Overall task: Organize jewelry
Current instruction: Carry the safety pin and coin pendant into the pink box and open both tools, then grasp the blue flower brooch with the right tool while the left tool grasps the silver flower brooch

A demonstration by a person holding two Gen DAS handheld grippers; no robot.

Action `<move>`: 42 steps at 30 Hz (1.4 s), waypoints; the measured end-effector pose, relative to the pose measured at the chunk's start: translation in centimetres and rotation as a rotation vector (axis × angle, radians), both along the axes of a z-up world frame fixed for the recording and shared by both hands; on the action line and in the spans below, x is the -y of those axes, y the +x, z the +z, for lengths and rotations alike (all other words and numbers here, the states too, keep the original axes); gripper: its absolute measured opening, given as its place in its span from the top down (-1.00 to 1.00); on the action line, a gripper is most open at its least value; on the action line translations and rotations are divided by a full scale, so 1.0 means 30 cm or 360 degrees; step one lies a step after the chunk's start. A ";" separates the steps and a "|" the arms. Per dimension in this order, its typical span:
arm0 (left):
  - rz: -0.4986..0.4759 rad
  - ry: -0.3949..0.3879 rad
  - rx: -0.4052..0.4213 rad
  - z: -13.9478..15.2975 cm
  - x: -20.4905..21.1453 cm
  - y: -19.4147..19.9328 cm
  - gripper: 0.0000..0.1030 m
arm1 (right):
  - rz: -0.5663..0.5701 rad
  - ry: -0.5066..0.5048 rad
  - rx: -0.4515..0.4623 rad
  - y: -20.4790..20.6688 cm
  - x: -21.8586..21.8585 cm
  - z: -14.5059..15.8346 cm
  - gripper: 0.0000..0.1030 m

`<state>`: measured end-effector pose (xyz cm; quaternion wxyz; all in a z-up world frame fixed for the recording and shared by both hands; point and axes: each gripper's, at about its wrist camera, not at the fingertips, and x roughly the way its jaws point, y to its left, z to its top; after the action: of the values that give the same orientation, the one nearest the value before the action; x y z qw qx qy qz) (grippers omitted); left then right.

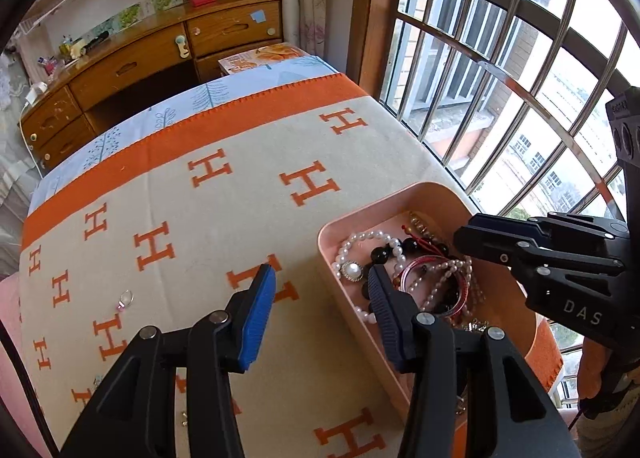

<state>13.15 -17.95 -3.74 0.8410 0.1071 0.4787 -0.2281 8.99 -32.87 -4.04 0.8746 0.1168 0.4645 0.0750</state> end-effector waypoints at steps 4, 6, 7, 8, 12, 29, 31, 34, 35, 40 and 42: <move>0.0068 -0.0004 0.0032 0.006 -0.069 -0.049 0.09 | 0.0030 -0.0020 0.0055 -0.049 -0.050 0.024 0.63; 0.0102 -0.0018 0.0044 0.011 -0.110 -0.072 0.09 | 0.0048 -0.0036 0.0080 -0.072 -0.078 0.035 0.63; 0.0120 -0.0026 0.0049 0.015 -0.133 -0.083 0.09 | 0.0059 -0.0040 0.0090 -0.083 -0.092 0.039 0.63; 0.0140 -0.0034 0.0053 0.018 -0.155 -0.092 0.09 | 0.0070 -0.0041 0.0096 -0.092 -0.106 0.043 0.63; 0.0229 -0.0073 0.0081 0.048 -0.271 -0.126 0.09 | 0.0128 -0.0035 0.0109 -0.122 -0.167 0.054 0.63; 0.0676 -0.0102 0.0205 0.102 -0.787 -0.184 0.08 | 0.0459 -0.0004 0.0124 -0.148 -0.504 0.054 0.63; 0.0680 -0.0108 0.0180 0.074 -0.823 -0.181 0.08 | 0.0503 -0.0005 0.0106 -0.145 -0.554 0.028 0.63; 0.0644 -0.0089 0.0156 0.026 -0.862 -0.184 0.06 | 0.0591 -0.0023 0.0080 -0.134 -0.621 -0.025 0.62; 0.0622 -0.0078 0.0151 0.008 -0.866 -0.186 0.06 | 0.0623 -0.0038 0.0074 -0.130 -0.644 -0.046 0.61; 0.0519 -0.0050 0.0080 -0.087 -0.881 -0.170 0.05 | 0.0718 -0.0148 0.0001 -0.113 -0.709 -0.150 0.56; 0.0487 -0.0047 0.0048 -0.123 -0.880 -0.150 0.05 | 0.0721 -0.0168 -0.0035 -0.097 -0.720 -0.183 0.56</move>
<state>8.64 8.45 -7.43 0.8745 0.0240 0.4734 -0.1028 6.10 -11.28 -9.54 0.8353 -0.0355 0.4916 0.2437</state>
